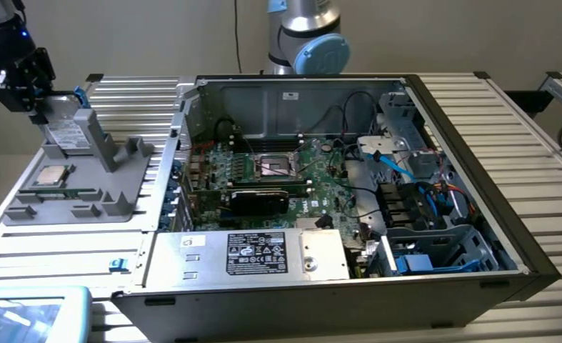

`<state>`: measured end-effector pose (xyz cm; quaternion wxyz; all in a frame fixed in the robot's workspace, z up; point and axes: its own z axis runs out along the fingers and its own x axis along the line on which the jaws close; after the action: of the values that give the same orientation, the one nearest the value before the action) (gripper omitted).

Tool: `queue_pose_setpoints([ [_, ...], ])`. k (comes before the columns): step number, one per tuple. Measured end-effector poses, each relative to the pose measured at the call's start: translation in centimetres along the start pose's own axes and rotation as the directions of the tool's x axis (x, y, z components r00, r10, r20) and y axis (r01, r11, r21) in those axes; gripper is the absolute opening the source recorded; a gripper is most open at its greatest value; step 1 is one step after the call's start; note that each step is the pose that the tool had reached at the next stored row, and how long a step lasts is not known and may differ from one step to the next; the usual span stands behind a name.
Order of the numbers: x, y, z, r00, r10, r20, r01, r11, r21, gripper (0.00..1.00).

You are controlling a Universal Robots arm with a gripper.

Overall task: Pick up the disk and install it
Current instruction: 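Pick up the disk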

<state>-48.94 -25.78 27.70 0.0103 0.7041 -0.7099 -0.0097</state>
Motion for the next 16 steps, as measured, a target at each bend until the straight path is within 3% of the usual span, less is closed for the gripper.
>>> queue_pose_setpoints([
  [14, -0.02, 0.18, 0.29, 1.0, 0.0, 0.0001, 0.0, 1.0, 0.0029, 0.6],
  [16, -0.02, 0.18, 0.3, 1.0, 0.0, 0.0, 0.0, 1.0, 0.0031, 0.52],
])
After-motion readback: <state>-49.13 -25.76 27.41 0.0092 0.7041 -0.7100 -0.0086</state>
